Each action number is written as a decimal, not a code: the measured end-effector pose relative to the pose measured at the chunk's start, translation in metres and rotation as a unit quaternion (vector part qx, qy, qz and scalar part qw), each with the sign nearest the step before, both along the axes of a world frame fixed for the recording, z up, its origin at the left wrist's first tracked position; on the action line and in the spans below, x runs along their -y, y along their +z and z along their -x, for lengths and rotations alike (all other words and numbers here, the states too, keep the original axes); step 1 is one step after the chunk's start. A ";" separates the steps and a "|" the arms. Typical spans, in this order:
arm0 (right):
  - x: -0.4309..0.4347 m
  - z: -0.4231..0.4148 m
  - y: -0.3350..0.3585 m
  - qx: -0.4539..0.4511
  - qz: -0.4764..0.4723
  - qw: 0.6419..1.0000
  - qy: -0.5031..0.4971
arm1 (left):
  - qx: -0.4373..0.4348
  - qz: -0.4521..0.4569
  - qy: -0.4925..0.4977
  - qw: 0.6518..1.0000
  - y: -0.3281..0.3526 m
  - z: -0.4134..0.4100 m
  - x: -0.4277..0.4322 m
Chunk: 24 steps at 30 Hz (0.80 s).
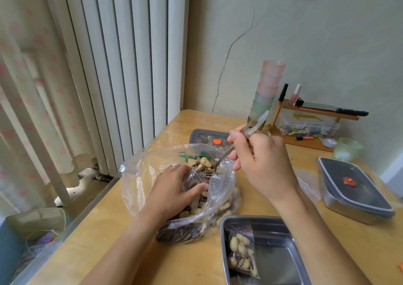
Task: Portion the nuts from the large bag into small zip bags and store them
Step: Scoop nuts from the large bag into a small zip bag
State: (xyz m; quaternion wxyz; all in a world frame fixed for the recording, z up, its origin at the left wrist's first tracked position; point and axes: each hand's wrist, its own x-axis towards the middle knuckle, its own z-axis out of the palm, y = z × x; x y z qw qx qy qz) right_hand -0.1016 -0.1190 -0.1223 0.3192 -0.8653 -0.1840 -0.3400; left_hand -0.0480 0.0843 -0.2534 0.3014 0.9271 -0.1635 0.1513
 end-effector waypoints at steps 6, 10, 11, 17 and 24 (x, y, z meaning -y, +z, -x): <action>-0.005 0.001 0.000 0.049 0.041 0.997 0.038 | 0.018 0.037 -0.007 0.999 -0.004 -0.001 0.004; -0.006 -0.001 -0.003 0.073 0.022 0.997 0.021 | 0.012 0.062 -0.010 0.998 -0.003 0.003 0.008; -0.005 -0.001 -0.003 0.075 0.012 0.997 0.014 | 0.012 0.070 -0.010 0.997 -0.002 0.004 0.009; -0.002 -0.002 -0.001 0.075 0.024 0.996 0.032 | 0.007 0.104 -0.011 0.994 -0.003 0.003 0.009; -0.008 -0.002 -0.002 0.109 0.071 0.989 0.063 | 0.023 0.152 0.037 0.987 0.001 0.005 0.011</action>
